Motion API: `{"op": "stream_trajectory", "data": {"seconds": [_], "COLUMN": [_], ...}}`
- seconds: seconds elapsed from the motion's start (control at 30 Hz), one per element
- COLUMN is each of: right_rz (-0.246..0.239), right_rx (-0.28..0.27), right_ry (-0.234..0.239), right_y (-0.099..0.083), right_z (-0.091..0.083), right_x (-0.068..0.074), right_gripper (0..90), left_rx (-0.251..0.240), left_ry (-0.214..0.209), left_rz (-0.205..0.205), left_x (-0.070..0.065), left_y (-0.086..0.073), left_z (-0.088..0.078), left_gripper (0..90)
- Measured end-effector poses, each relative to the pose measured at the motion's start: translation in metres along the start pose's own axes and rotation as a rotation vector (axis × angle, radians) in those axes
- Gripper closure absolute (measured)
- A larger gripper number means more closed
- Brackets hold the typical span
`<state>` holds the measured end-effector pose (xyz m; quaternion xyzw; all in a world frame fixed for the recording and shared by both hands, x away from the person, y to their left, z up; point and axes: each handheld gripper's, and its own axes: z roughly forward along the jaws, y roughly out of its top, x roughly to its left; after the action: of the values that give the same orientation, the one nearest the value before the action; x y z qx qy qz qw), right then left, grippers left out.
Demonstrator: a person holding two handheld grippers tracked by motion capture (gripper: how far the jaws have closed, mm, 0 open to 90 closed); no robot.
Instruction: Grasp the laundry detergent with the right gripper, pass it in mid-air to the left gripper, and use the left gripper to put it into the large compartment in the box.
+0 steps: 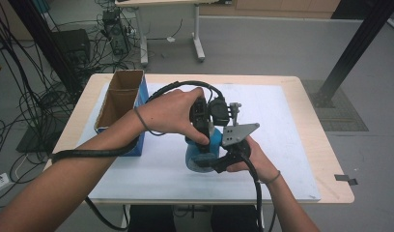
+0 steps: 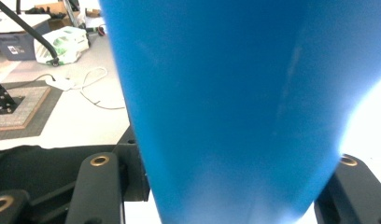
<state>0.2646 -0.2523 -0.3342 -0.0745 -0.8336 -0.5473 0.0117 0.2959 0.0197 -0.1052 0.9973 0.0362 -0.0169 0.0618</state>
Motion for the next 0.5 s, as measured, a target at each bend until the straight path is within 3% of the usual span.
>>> {"op": "stream_trajectory", "data": {"seconds": [0.17,0.33,0.5], "right_rz": [0.014,0.057,0.081], "right_rx": [-0.026,-0.022,-0.028], "right_ry": [-0.026,-0.060,-0.083], "right_y": [-0.004,-0.008,-0.016], "right_z": [-0.001,-0.001,-0.002], "right_x": [0.003,0.006,0.008], "right_gripper": [32.0,17.6,9.3], "left_rx": [0.003,0.003,0.001], "left_ry": [0.009,0.014,0.014], "left_rz": [-0.008,-0.003,-0.008], "left_x": [0.000,-0.002,-0.002], "left_y": [0.002,0.003,0.005], "left_z": [-0.001,-0.004,-0.003], "left_gripper": [37.2,37.3,37.2]}}
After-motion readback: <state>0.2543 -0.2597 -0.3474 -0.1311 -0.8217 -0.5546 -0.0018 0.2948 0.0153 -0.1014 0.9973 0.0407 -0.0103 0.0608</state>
